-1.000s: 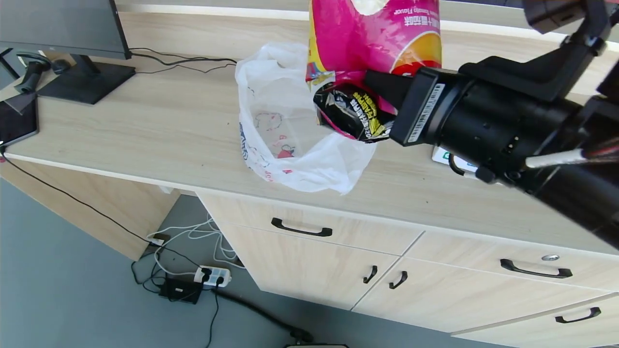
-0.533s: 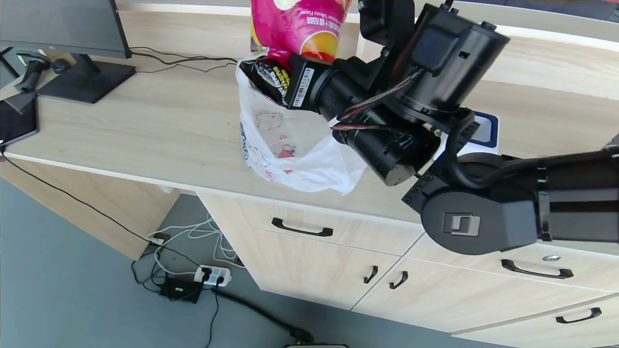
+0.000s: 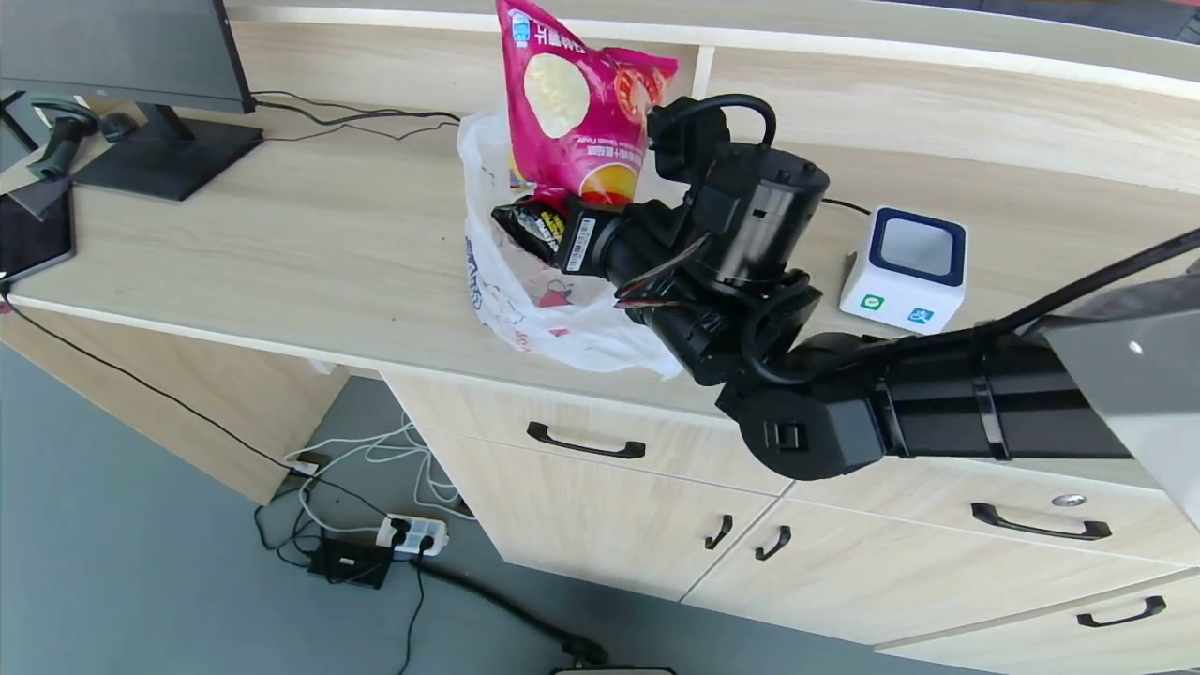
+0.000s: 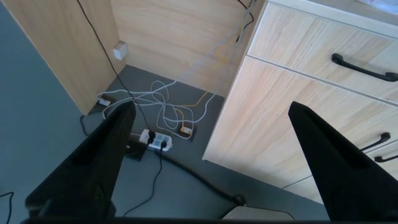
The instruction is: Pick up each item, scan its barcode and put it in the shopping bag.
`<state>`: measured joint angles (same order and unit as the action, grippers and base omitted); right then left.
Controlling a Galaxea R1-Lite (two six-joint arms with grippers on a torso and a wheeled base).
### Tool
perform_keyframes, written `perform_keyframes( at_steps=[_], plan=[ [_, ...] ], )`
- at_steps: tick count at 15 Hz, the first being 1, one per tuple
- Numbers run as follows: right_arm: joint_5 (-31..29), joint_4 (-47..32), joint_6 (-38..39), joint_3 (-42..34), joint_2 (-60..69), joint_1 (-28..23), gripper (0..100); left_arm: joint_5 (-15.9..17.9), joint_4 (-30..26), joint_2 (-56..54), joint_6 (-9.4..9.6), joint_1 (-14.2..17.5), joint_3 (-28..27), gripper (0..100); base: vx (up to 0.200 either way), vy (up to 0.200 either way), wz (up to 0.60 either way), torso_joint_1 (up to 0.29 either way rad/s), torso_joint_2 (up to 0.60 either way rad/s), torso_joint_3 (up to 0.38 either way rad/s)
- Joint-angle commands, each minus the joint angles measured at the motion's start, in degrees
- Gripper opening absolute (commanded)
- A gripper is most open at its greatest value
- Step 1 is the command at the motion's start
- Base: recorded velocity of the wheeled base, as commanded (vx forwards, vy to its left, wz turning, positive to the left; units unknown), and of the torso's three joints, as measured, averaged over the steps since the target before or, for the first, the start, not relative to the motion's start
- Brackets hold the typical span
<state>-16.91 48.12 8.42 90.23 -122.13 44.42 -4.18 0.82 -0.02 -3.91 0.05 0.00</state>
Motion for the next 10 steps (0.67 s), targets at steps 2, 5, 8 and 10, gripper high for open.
perform_keyframes(
  at_steps=[2, 5, 8, 10],
  plan=[
    [0.2, -2.5, -1.7, 0.8, 0.5, -2.2, 0, 0.0, 0.1, 0.0, -0.04, 0.0, 0.0, 100, 0.000, 0.000, 0.00, 0.000, 0.00, 0.000],
    [5.1, -11.2, -6.7, 0.6, 4.5, -2.2, 0, 0.0, 0.0, 0.0, 0.22, 0.0, 0.0, 100, 0.000, 0.000, 0.00, 0.000, 0.00, 0.000],
    [6.4, -14.7, -7.8, 1.0, 4.8, -1.9, 0, 0.1, 0.0, 0.0, 0.22, 0.0, 0.0, 100, 0.000, 0.000, 0.00, 0.000, 0.00, 0.000],
    [6.3, -14.7, -7.9, 0.6, 4.8, -1.4, 0, 0.1, 0.0, 0.0, 0.22, 0.0, 0.0, 100, 0.000, 0.000, 0.00, 0.000, 0.00, 0.000]
  ],
)
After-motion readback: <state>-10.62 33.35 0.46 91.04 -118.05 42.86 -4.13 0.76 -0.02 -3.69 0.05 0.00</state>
